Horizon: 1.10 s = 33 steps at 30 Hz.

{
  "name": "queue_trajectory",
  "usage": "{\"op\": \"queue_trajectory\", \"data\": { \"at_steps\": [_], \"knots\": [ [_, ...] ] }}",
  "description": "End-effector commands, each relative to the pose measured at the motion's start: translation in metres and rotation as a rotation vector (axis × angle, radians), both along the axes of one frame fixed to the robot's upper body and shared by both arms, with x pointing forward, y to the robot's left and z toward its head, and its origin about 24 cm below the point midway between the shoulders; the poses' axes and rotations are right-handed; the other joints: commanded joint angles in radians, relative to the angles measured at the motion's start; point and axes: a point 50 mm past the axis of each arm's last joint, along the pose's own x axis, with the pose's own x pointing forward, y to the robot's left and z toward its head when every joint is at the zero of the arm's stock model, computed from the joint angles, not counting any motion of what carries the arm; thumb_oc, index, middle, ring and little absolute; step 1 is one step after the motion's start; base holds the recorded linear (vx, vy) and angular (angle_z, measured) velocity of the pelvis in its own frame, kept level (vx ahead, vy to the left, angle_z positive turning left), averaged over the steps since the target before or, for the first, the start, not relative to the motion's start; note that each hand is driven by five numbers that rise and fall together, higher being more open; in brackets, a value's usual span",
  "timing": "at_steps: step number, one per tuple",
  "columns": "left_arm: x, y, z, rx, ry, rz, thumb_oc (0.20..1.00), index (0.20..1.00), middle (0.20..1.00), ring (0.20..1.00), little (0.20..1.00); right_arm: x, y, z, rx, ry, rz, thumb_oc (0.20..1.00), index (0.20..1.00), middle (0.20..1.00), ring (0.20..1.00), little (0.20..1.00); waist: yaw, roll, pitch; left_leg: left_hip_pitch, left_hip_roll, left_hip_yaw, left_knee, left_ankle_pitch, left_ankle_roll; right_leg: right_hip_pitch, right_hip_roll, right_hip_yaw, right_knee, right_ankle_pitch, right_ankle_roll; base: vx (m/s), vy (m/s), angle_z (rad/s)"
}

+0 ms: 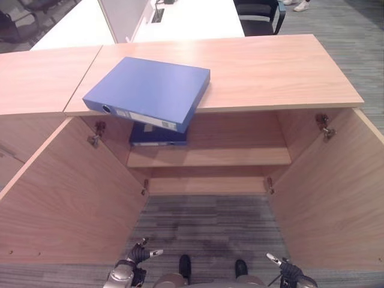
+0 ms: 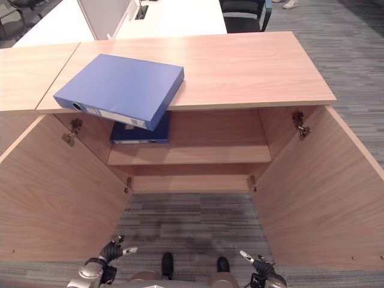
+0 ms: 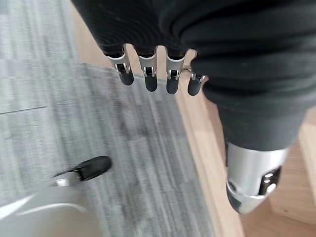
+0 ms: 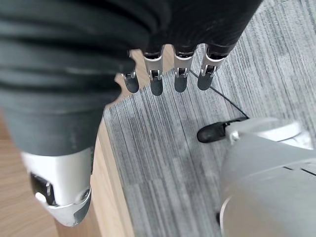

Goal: Put the empty folder in the office cabinet

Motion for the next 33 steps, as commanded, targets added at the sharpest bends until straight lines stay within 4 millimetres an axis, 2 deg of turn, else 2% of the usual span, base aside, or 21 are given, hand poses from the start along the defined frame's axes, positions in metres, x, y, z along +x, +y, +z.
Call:
{"op": "queue_trajectory", "data": {
  "at_steps": [1,2,3,4,5,6,7,9,16,19,21,23,25,26,28,29,30,31,32,33],
  "knots": [
    [0.025,0.014,0.016,0.052,-0.089,-0.028,1.000,1.000,1.000,1.000,1.000,0.029,0.008,0.008,0.008,-0.088,0.054,1.000,1.000,1.000,1.000,1.000,0.030,-0.003,0.068,0.033,0.055,0.017,0.020,-0.093,-0.017,-0.041,-0.060,-0.071,0.210,-0.012,0.108,-0.01,0.126,-0.39],
    [0.025,0.014,0.016,0.048,-0.089,-0.021,1.000,1.000,1.000,1.000,1.000,0.029,0.011,0.007,0.016,-0.090,0.063,1.000,1.000,1.000,1.000,1.000,0.027,0.000,0.070,0.042,0.049,0.018,0.017,-0.093,-0.013,-0.054,-0.039,-0.105,0.227,-0.009,0.107,0.01,0.095,-0.33],
    [0.025,0.014,0.016,0.048,-0.089,-0.021,1.000,1.000,1.000,1.000,1.000,0.029,0.011,0.007,0.016,-0.090,0.063,1.000,1.000,1.000,1.000,1.000,0.027,0.000,0.070,0.042,0.049,0.017,0.017,-0.093,-0.013,-0.054,-0.039,-0.106,0.227,-0.009,0.107,0.06,0.091,-0.21],
    [0.026,0.015,0.017,0.046,-0.096,-0.018,1.000,1.000,1.000,1.000,1.000,0.025,0.013,0.005,0.021,-0.079,0.065,1.000,1.000,1.000,1.000,1.000,0.022,-0.001,0.064,0.051,0.042,0.011,0.015,-0.093,-0.011,-0.049,0.000,-0.095,0.195,-0.047,0.087,0.05,0.027,-0.08],
    [0.026,0.015,0.017,0.046,-0.096,-0.018,1.000,1.000,1.000,1.000,1.000,0.024,0.013,0.005,0.021,-0.078,0.065,1.000,1.000,1.000,1.000,1.000,0.022,-0.001,0.065,0.052,0.043,0.011,0.015,-0.094,-0.011,-0.047,0.001,-0.095,0.195,-0.048,0.087,0.09,0.021,0.00],
    [0.025,0.014,0.017,0.045,-0.098,-0.022,1.000,1.000,1.000,1.000,1.000,0.019,0.012,0.003,0.016,-0.063,0.063,1.000,1.000,1.000,1.000,1.000,0.027,-0.007,0.052,0.056,0.036,0.015,0.013,-0.096,-0.013,-0.011,0.000,-0.109,0.130,-0.065,0.063,0.04,-0.008,0.04],
    [0.025,0.014,0.017,0.045,-0.098,-0.022,1.000,1.000,1.000,1.000,1.000,0.019,0.012,0.003,0.016,-0.063,0.063,1.000,1.000,1.000,1.000,1.000,0.026,-0.006,0.053,0.057,0.036,0.014,0.012,-0.096,-0.013,-0.008,0.001,-0.111,0.127,-0.064,0.063,0.11,-0.040,0.05],
    [0.027,0.010,0.018,0.025,-0.120,-0.013,1.000,1.000,1.000,1.000,1.000,0.012,0.005,0.003,-0.003,-0.041,0.059,1.000,1.000,1.000,1.000,1.000,0.031,-0.012,0.031,0.059,0.039,0.013,0.009,-0.097,-0.027,0.033,0.001,-0.098,0.023,-0.055,0.044,0.11,-0.101,0.09],
    [0.031,0.002,0.024,0.000,-0.167,-0.045,1.000,1.000,1.000,1.000,1.000,0.001,-0.002,0.002,-0.018,-0.011,0.063,1.000,1.000,1.000,1.000,1.000,0.031,-0.020,0.014,0.075,0.049,-0.003,0.009,-0.099,-0.043,0.099,0.001,-0.116,-0.045,-0.052,0.033,0.04,-0.072,0.06],
    [0.039,0.000,0.033,-0.003,-0.222,-0.065,1.000,1.000,1.000,1.000,1.000,-0.003,-0.005,0.002,-0.023,-0.002,0.053,1.000,1.000,1.000,1.000,1.000,0.032,-0.020,0.009,0.081,0.054,-0.012,0.009,-0.101,-0.050,0.124,0.004,-0.124,-0.066,-0.055,0.029,0.02,-0.058,0.04],
    [0.054,-0.002,0.052,0.012,-0.330,-0.114,1.000,1.000,1.000,1.000,1.000,-0.009,-0.007,0.001,-0.025,0.017,0.047,1.000,1.000,1.000,1.000,1.000,0.038,-0.020,0.004,0.083,0.057,-0.022,0.009,-0.100,-0.055,0.140,0.007,-0.132,-0.083,-0.056,0.026,0.02,-0.077,0.05],
    [0.067,0.003,0.081,0.078,-0.461,-0.175,1.000,1.000,1.000,1.000,1.000,-0.013,-0.006,-0.001,-0.026,0.027,0.049,1.000,1.000,1.000,1.000,1.000,0.049,-0.023,0.003,0.084,0.062,-0.031,0.009,-0.099,-0.061,0.157,0.010,-0.141,-0.098,-0.057,0.024,-0.01,-0.076,0.11],
    [0.075,0.011,0.114,0.223,-0.597,-0.251,1.000,1.000,1.000,1.000,1.000,-0.018,0.000,-0.004,-0.018,0.047,0.053,1.000,1.000,1.000,1.000,1.000,0.072,-0.030,-0.001,0.077,0.066,-0.046,0.009,-0.094,-0.068,0.170,0.016,-0.152,-0.112,-0.060,0.021,-0.02,-0.094,0.12],
    [0.075,0.011,0.119,0.244,-0.616,-0.271,1.000,1.000,1.000,1.000,1.000,-0.019,0.001,-0.004,-0.017,0.051,0.053,1.000,1.000,1.000,1.000,1.000,0.077,-0.030,-0.001,0.073,0.067,-0.046,0.009,-0.082,-0.068,0.167,0.017,-0.155,-0.112,-0.053,0.020,-0.03,-0.068,0.12],
    [0.074,0.014,0.125,0.279,-0.642,-0.278,1.000,1.000,1.000,1.000,1.000,-0.020,0.001,-0.005,-0.016,0.057,0.056,1.000,1.000,1.000,1.000,1.000,0.082,-0.033,-0.006,0.078,0.068,-0.049,0.009,-0.095,-0.071,0.179,0.019,-0.157,-0.119,-0.063,0.020,0.01,-0.044,0.09],
    [0.076,0.019,0.137,0.356,-0.696,-0.265,1.000,1.000,1.000,1.000,1.000,-0.021,0.003,-0.005,-0.018,0.061,0.066,1.000,1.000,1.000,1.000,1.000,0.093,-0.036,-0.005,0.072,0.071,-0.054,0.009,-0.083,-0.072,0.178,0.022,-0.162,-0.120,-0.057,0.017,0.01,-0.038,0.09],
    [0.075,0.019,0.137,0.358,-0.695,-0.264,1.000,1.000,1.000,1.000,1.000,-0.021,0.004,-0.005,-0.018,0.061,0.067,1.000,1.000,1.000,1.000,1.000,0.091,-0.036,-0.006,0.072,0.071,-0.055,0.009,-0.082,-0.072,0.178,0.022,-0.162,-0.120,-0.057,0.016,-0.03,-0.065,0.10],
    [0.075,0.022,0.148,0.440,-0.750,-0.280,1.000,1.000,1.000,1.000,1.000,-0.020,0.006,-0.005,-0.022,0.057,0.084,1.000,1.000,1.000,1.000,1.000,0.098,-0.039,-0.008,0.071,0.073,-0.059,0.009,-0.084,-0.074,0.182,0.024,-0.166,-0.126,-0.058,0.015,0.00,-0.030,0.15],
    [0.074,0.022,0.148,0.442,-0.749,-0.280,1.000,1.000,1.000,1.000,1.000,-0.020,0.006,-0.005,-0.021,0.058,0.085,1.000,1.000,1.000,1.000,1.000,0.097,-0.040,-0.009,0.072,0.073,-0.058,0.009,-0.084,-0.074,0.183,0.024,-0.166,-0.126,-0.058,0.015,0.01,-0.071,0.19],
    [0.074,0.025,0.157,0.522,-0.812,-0.240,1.000,1.000,1.000,1.000,1.000,-0.020,0.011,-0.006,-0.024,0.060,0.110,1.000,1.000,1.000,1.000,1.000,0.105,-0.046,-0.011,0.073,0.075,-0.056,0.009,-0.085,-0.078,0.187,0.026,-0.172,-0.134,-0.057,0.015,0.01,-0.055,0.15]
  ]
}}
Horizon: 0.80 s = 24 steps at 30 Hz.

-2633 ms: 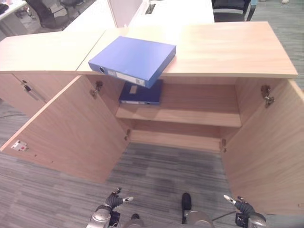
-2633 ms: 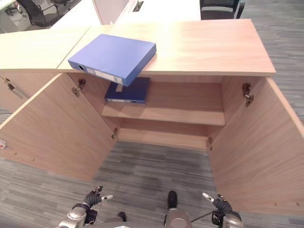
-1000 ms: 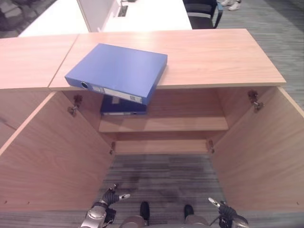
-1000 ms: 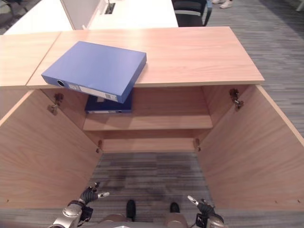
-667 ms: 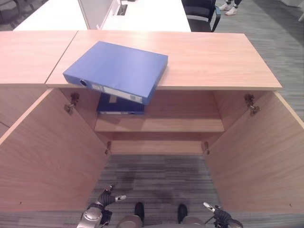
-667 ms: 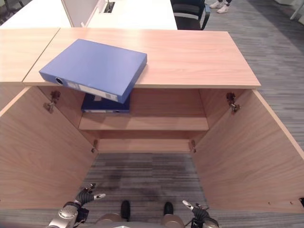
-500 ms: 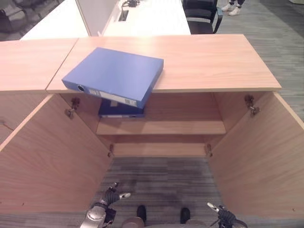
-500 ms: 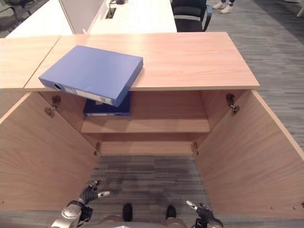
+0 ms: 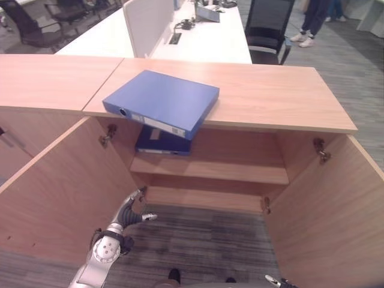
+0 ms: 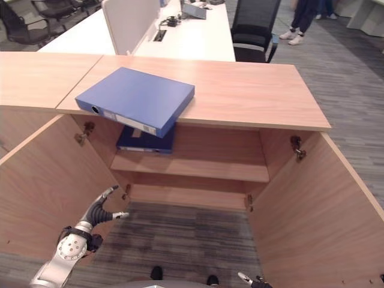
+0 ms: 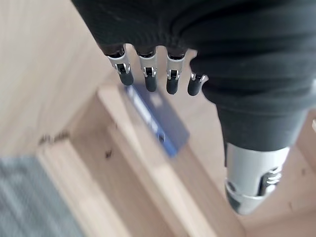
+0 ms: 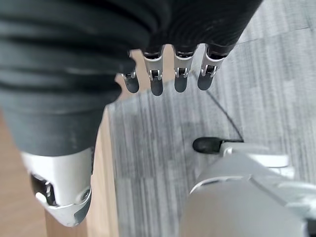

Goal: Put the empty folder in the office cabinet

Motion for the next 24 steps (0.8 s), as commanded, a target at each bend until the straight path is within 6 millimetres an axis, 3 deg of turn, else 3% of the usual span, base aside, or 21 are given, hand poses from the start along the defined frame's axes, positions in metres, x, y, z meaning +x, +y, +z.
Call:
{"op": "queue_trajectory", "data": {
  "at_steps": [1,7,12,16,18,19,21,23,24],
  "knots": [
    [0.019,0.007,0.036,0.135,-0.244,0.042,1.000,1.000,1.000,1.000,1.000,0.026,0.007,0.002,-0.018,-0.058,0.041,1.000,1.000,1.000,1.000,1.000,0.019,-0.031,0.049,0.023,0.014,0.003,0.014,-0.089,-0.030,0.057,-0.039,0.022,0.008,-0.095,0.068,0.05,-0.065,0.07],
    [0.018,0.014,0.058,0.245,-0.388,0.091,1.000,1.000,1.000,1.000,1.000,0.021,0.013,0.000,-0.009,-0.047,0.055,1.000,1.000,1.000,1.000,1.000,0.024,-0.036,0.040,0.030,0.021,0.003,0.014,-0.092,-0.037,0.060,-0.032,0.023,0.008,-0.099,0.068,0.01,-0.022,0.00],
    [0.023,0.016,0.085,0.376,-0.492,0.023,1.000,1.000,1.000,1.000,1.000,0.019,0.014,0.000,0.002,-0.049,0.050,1.000,1.000,1.000,1.000,1.000,0.020,-0.033,0.037,0.034,0.021,0.001,0.014,-0.096,-0.041,0.065,-0.031,0.024,0.008,-0.101,0.069,0.01,-0.009,0.00],
    [0.035,0.016,0.115,0.515,-0.619,-0.030,1.000,1.000,1.000,1.000,1.000,0.017,0.013,0.000,0.008,-0.045,0.062,1.000,1.000,1.000,1.000,1.000,0.007,-0.026,0.034,0.041,0.023,0.001,0.014,-0.099,-0.045,0.067,-0.030,0.026,0.008,-0.103,0.070,0.00,0.000,0.00],
    [0.038,0.017,0.120,0.537,-0.635,-0.035,1.000,1.000,1.000,1.000,1.000,0.015,0.013,-0.001,0.008,-0.041,0.063,1.000,1.000,1.000,1.000,1.000,0.004,-0.025,0.031,0.046,0.024,0.002,0.014,-0.111,-0.046,0.072,-0.030,0.027,0.008,-0.115,0.071,0.02,-0.004,0.00],
    [0.044,0.017,0.135,0.601,-0.688,-0.061,1.000,1.000,1.000,1.000,1.000,0.015,0.010,0.000,0.001,-0.038,0.069,1.000,1.000,1.000,1.000,1.000,-0.003,-0.019,0.032,0.043,0.024,0.004,0.014,-0.100,-0.047,0.069,-0.030,0.028,0.008,-0.104,0.072,0.00,0.000,0.00],
    [0.048,0.016,0.143,0.623,-0.717,-0.071,1.000,1.000,1.000,1.000,1.000,0.015,0.010,0.000,-0.001,-0.040,0.072,1.000,1.000,1.000,1.000,1.000,-0.005,-0.018,0.033,0.042,0.023,0.004,0.014,-0.101,-0.048,0.068,-0.030,0.028,0.008,-0.104,0.072,0.01,-0.001,0.00],
    [0.055,0.014,0.163,0.693,-0.792,-0.095,1.000,1.000,1.000,1.000,1.000,0.014,0.007,0.000,-0.006,-0.033,0.087,1.000,1.000,1.000,1.000,1.000,-0.017,-0.012,0.027,0.050,0.024,0.009,0.014,-0.114,-0.050,0.072,-0.030,0.033,0.008,-0.114,0.075,0.05,0.006,0.00],
    [0.055,0.014,0.163,0.694,-0.794,-0.096,1.000,1.000,1.000,1.000,1.000,0.014,0.008,0.000,-0.005,-0.034,0.086,1.000,1.000,1.000,1.000,1.000,-0.015,-0.013,0.028,0.050,0.024,0.009,0.014,-0.114,-0.050,0.072,-0.030,0.033,0.008,-0.114,0.075,0.00,0.000,0.00]
  ]
}}
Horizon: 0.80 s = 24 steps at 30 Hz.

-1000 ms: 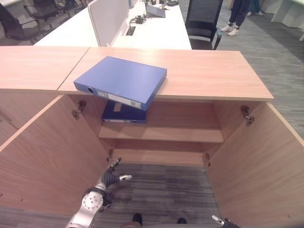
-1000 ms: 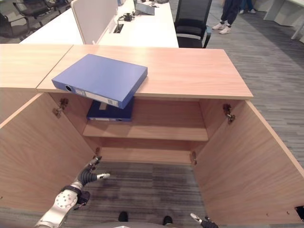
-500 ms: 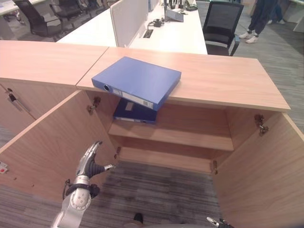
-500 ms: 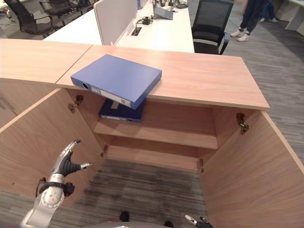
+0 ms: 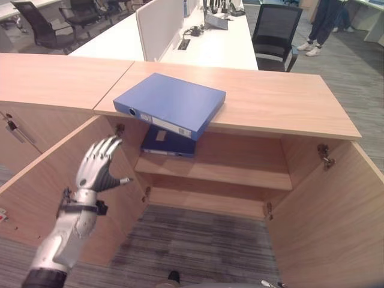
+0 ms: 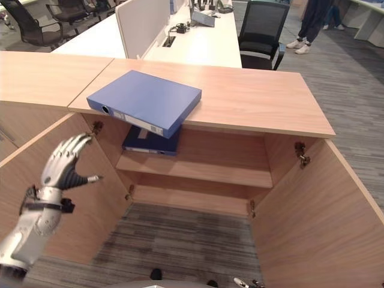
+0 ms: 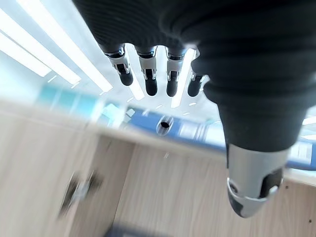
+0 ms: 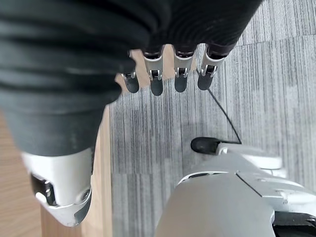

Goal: Put the empty folder in the office cabinet

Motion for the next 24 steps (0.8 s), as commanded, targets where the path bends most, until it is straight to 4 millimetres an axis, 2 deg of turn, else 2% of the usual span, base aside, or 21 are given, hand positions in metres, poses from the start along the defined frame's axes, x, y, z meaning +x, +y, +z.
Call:
{"op": "queue_trajectory", "data": {
  "at_steps": [1,6,7,12,19,22,23,24],
  "knots": [
    [0.015,-0.012,0.050,0.088,-0.236,-0.064,1.000,1.000,1.000,1.000,1.000,0.027,0.000,0.003,0.000,-0.069,0.054,1.000,1.000,1.000,1.000,1.000,-0.016,-0.020,0.032,0.048,0.023,0.010,0.016,-0.114,-0.043,0.068,-0.030,0.033,0.008,-0.110,0.072,0.01,0.006,-0.04],
    [0.030,-0.020,0.069,0.147,-0.293,-0.099,1.000,1.000,1.000,1.000,1.000,0.026,-0.003,0.004,-0.009,-0.062,0.067,1.000,1.000,1.000,1.000,1.000,-0.034,-0.015,0.030,0.048,0.023,0.018,0.016,-0.103,-0.043,0.061,-0.031,0.040,0.008,-0.096,0.073,0.00,0.008,-0.02],
    [0.035,-0.023,0.079,0.205,-0.302,-0.119,1.000,1.000,1.000,1.000,1.000,0.027,-0.004,0.004,-0.011,-0.059,0.071,1.000,1.000,1.000,1.000,1.000,-0.048,-0.010,0.027,0.051,0.022,0.024,0.016,-0.105,-0.043,0.061,-0.033,0.045,0.009,-0.094,0.075,0.05,0.022,-0.04],
    [0.050,-0.029,0.090,0.282,-0.312,-0.125,1.000,1.000,1.000,1.000,1.000,0.026,-0.005,0.004,-0.011,-0.056,0.079,1.000,1.000,1.000,1.000,1.000,-0.068,-0.006,0.021,0.059,0.019,0.032,0.016,-0.120,-0.041,0.062,-0.037,0.056,0.011,-0.102,0.080,0.02,0.025,-0.11],
    [0.070,-0.036,0.089,0.330,-0.268,-0.117,1.000,1.000,1.000,1.000,1.000,0.027,-0.009,0.005,-0.023,-0.053,0.061,1.000,1.000,1.000,1.000,1.000,-0.088,-0.006,0.023,0.064,0.016,0.047,0.016,-0.115,-0.034,0.051,-0.042,0.072,0.023,-0.090,0.083,0.00,0.031,-0.06],
    [0.076,-0.038,0.091,0.340,-0.264,-0.111,1.000,1.000,1.000,1.000,1.000,0.026,-0.011,0.005,-0.027,-0.048,0.055,1.000,1.000,1.000,1.000,1.000,-0.097,-0.006,0.018,0.071,0.012,0.051,0.016,-0.129,-0.032,0.052,-0.043,0.078,0.029,-0.101,0.085,0.04,0.029,-0.01],
    [0.077,-0.038,0.091,0.340,-0.265,-0.112,1.000,1.000,1.000,1.000,1.000,0.026,-0.011,0.005,-0.027,-0.049,0.054,1.000,1.000,1.000,1.000,1.000,-0.096,-0.007,0.021,0.067,0.013,0.052,0.016,-0.117,-0.031,0.046,-0.043,0.078,0.033,-0.092,0.084,0.00,0.000,0.00],
    [0.079,-0.038,0.090,0.344,-0.257,-0.108,1.000,1.000,1.000,1.000,1.000,0.025,-0.012,0.005,-0.029,-0.045,0.053,1.000,1.000,1.000,1.000,1.000,-0.098,-0.008,0.019,0.074,0.012,0.053,0.016,-0.132,-0.031,0.052,-0.043,0.079,0.032,-0.103,0.086,0.00,0.000,0.00]
  ]
}}
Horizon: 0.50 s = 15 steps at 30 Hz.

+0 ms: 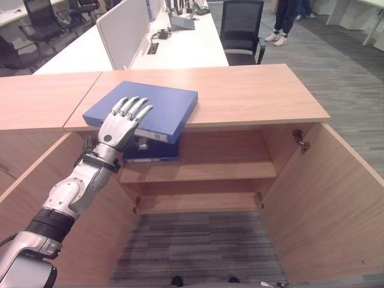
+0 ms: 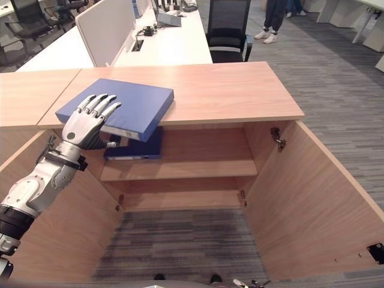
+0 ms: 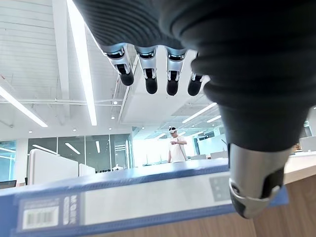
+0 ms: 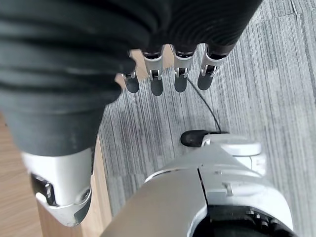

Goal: Put the empty folder in the office cabinet

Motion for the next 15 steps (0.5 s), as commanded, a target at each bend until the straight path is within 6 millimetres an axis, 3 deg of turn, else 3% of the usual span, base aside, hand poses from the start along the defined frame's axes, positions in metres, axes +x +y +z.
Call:
{"op": "queue_trajectory", "data": {
  "at_steps": [1,15],
  "knots": [
    [0.019,-0.002,0.053,0.054,-0.178,0.017,1.000,1.000,1.000,1.000,1.000,0.024,-0.008,0.005,-0.028,-0.059,0.012,1.000,1.000,1.000,1.000,1.000,0.012,-0.029,0.030,0.064,0.011,0.012,0.016,-0.135,-0.034,0.062,-0.044,0.041,0.033,-0.115,0.092,0.05,0.020,-0.02],
    [0.025,0.018,0.031,0.066,-0.085,0.128,1.000,1.000,1.000,1.000,1.000,0.020,-0.012,0.005,-0.039,-0.040,-0.017,1.000,1.000,1.000,1.000,1.000,-0.010,-0.035,0.030,0.081,0.010,0.045,0.016,-0.145,-0.030,0.057,-0.047,0.064,0.028,-0.108,0.097,0.00,0.018,-0.05]
  ]
}}
